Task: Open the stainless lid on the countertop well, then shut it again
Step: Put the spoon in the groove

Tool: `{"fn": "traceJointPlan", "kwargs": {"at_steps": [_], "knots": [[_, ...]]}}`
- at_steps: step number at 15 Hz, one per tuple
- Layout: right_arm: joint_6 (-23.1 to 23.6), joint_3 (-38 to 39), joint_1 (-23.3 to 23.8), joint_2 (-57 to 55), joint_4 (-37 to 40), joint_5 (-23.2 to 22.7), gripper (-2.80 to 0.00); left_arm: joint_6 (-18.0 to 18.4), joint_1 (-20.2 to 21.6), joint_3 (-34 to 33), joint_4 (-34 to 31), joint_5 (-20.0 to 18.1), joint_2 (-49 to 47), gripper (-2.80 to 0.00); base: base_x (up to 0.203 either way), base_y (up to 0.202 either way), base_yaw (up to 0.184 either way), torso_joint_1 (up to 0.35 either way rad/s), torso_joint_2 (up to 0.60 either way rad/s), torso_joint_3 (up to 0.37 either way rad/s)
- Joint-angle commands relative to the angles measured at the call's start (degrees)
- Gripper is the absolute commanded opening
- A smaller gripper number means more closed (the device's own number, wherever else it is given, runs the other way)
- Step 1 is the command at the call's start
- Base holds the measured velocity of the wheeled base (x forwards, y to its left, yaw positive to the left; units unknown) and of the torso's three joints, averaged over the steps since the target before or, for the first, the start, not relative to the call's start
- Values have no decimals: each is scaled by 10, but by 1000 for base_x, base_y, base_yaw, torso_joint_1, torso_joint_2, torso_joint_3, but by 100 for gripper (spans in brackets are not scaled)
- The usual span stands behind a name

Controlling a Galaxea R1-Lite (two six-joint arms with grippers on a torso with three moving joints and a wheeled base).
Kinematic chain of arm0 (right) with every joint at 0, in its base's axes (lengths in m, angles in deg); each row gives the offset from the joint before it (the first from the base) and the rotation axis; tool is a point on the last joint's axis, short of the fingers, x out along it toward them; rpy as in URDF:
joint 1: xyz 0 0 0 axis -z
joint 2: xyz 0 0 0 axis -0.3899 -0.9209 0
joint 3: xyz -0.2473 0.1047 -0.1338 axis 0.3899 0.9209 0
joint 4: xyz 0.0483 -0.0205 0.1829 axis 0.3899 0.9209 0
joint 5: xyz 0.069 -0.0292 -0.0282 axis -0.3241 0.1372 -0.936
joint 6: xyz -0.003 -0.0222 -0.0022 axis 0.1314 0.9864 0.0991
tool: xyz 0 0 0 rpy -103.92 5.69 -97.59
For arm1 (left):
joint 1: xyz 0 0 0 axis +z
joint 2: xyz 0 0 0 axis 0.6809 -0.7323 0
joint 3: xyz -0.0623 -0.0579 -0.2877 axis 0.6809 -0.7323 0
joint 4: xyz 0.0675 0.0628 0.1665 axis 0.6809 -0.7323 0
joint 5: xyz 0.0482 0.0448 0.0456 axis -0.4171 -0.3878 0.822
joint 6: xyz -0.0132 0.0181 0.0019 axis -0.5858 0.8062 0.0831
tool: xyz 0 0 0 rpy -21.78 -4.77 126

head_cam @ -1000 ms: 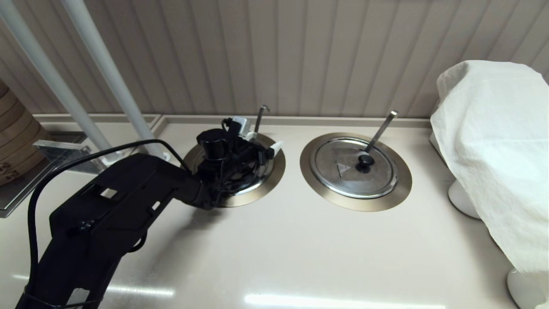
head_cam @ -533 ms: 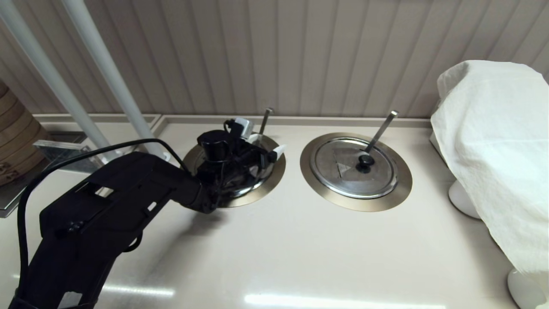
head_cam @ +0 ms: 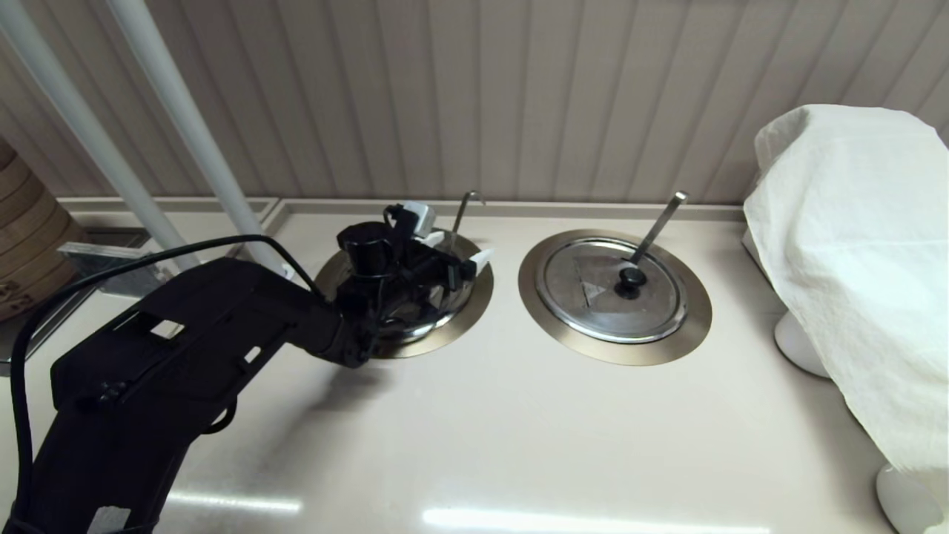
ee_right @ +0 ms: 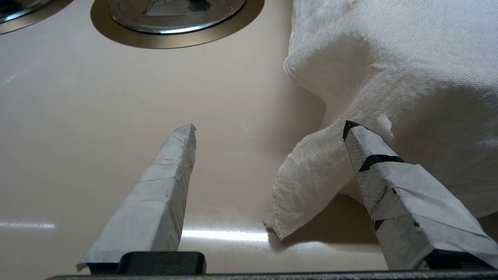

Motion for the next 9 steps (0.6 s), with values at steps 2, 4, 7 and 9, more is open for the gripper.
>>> {"fn": "traceJointPlan", "kwargs": {"at_steps": [2, 4, 7, 9], "knots": [[0, 0, 0, 0, 0, 0, 0, 0, 16, -2, 4, -1, 3, 0, 0, 0, 0, 0, 0, 0], [0, 0, 0, 0, 0, 0, 0, 9, 35, -17, 5, -1, 13, 0, 0, 0, 0, 0, 0, 0], [0, 0, 0, 0, 0, -1, 0, 19, 41, -56, 3, 1, 32, 0, 0, 0, 0, 0, 0, 0], [0, 0, 0, 0, 0, 0, 0, 21, 45, -123, 3, 1, 97, 0, 0, 0, 0, 0, 0, 0]]}}
